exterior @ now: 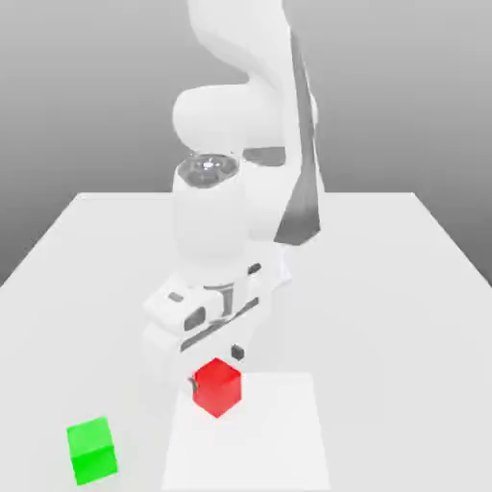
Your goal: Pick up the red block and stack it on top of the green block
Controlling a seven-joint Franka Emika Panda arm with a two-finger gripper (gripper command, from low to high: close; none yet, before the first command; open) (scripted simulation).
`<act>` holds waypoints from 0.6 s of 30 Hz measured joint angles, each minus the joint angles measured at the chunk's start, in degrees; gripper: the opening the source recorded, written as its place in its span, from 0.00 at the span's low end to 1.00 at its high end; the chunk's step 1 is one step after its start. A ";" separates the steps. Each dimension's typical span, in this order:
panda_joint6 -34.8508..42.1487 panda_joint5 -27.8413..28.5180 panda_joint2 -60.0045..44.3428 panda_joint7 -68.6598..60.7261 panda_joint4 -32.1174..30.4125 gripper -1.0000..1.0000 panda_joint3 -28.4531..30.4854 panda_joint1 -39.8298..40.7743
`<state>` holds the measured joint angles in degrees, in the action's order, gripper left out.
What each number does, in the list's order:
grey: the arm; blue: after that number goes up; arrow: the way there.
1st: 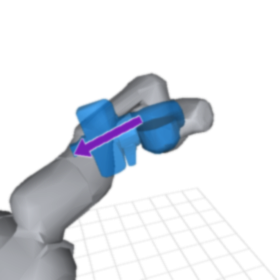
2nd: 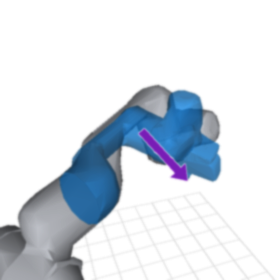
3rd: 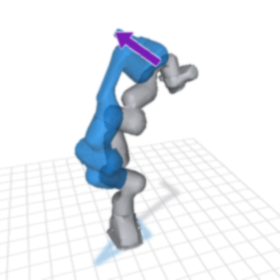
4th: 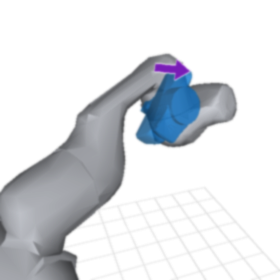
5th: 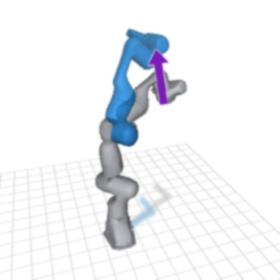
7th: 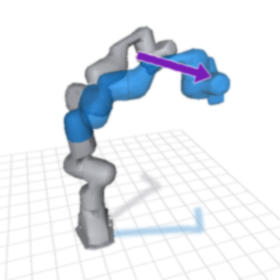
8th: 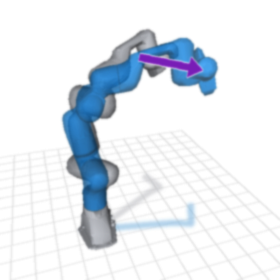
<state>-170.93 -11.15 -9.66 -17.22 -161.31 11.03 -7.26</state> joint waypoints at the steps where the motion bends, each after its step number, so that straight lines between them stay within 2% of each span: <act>1: -1.18 -1.39 -1.43 -1.00 0.17 0.50 -1.72 1.36; 2: -2.21 -2.38 -2.66 -1.70 0.29 0.00 -3.20 2.58; 9: -2.28 -2.47 -2.87 -1.75 0.32 0.00 -3.58 2.94; 14: 2.67 4.53 3.30 3.22 -0.48 0.00 1.79 -0.64; 18: 7.14 10.44 8.76 7.54 -1.39 0.00 3.13 -0.27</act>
<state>-163.79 -0.72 -0.91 -9.68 -162.70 14.16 -7.53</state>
